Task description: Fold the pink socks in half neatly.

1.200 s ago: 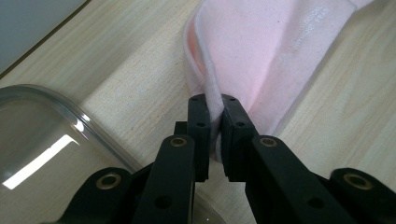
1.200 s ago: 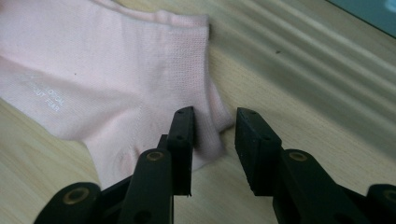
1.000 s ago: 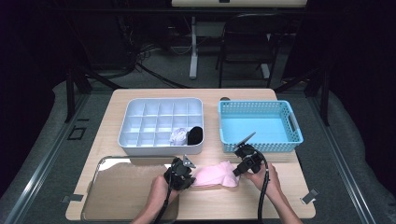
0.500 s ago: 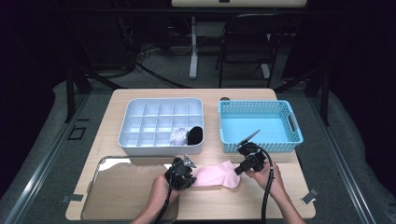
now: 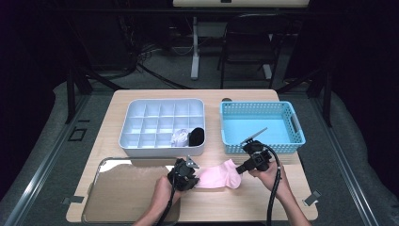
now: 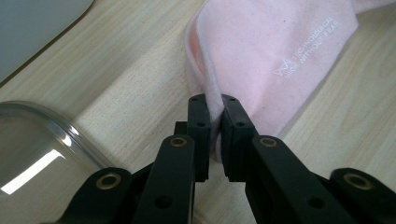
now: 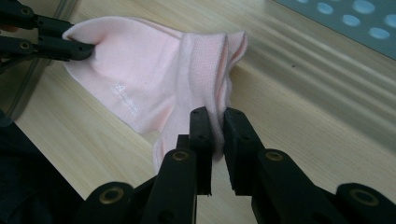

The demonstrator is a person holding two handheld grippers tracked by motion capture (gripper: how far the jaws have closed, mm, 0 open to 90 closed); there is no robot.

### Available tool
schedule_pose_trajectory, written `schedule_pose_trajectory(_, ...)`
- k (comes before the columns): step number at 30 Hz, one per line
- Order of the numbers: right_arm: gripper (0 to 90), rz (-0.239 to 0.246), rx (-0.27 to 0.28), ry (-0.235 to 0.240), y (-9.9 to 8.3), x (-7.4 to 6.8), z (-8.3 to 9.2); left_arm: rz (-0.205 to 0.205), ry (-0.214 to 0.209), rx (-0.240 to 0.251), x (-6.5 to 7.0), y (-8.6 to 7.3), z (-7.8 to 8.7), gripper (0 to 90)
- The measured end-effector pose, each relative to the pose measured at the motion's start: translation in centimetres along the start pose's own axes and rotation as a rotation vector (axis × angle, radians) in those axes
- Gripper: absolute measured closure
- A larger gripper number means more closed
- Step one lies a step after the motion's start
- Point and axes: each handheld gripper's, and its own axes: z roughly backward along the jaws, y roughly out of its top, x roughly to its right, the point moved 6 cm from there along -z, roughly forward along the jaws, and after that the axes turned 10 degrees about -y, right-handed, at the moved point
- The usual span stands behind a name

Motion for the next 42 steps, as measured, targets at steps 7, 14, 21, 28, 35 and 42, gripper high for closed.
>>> schedule_pose_trajectory(7,82.4,0.015,0.034,0.036,0.2,-0.9,0.9,0.035,-0.007,0.008,0.0,0.2,-0.2,83.5)
schedule_pose_trajectory(14,82.5,0.055,0.068,0.060,0.6,-2.6,1.8,0.029,-0.016,0.010,0.4,0.5,-0.5,83.5)
schedule_pose_trajectory(21,82.5,0.082,0.069,0.088,0.8,-4.4,0.9,0.029,-0.035,0.014,0.7,0.7,-0.7,83.3)
schedule_pose_trajectory(28,82.5,0.144,0.041,0.071,0.9,-5.6,0.0,0.041,-0.071,0.016,1.3,0.8,-1.0,82.7)
schedule_pose_trajectory(35,82.4,0.145,0.050,0.029,1.2,-6.3,-1.1,0.048,-0.085,0.014,1.7,1.0,-1.2,81.6)
schedule_pose_trajectory(42,78.0,0.190,0.033,0.006,1.3,-7.4,-1.9,0.059,-0.101,0.004,1.6,1.1,-1.2,69.6)
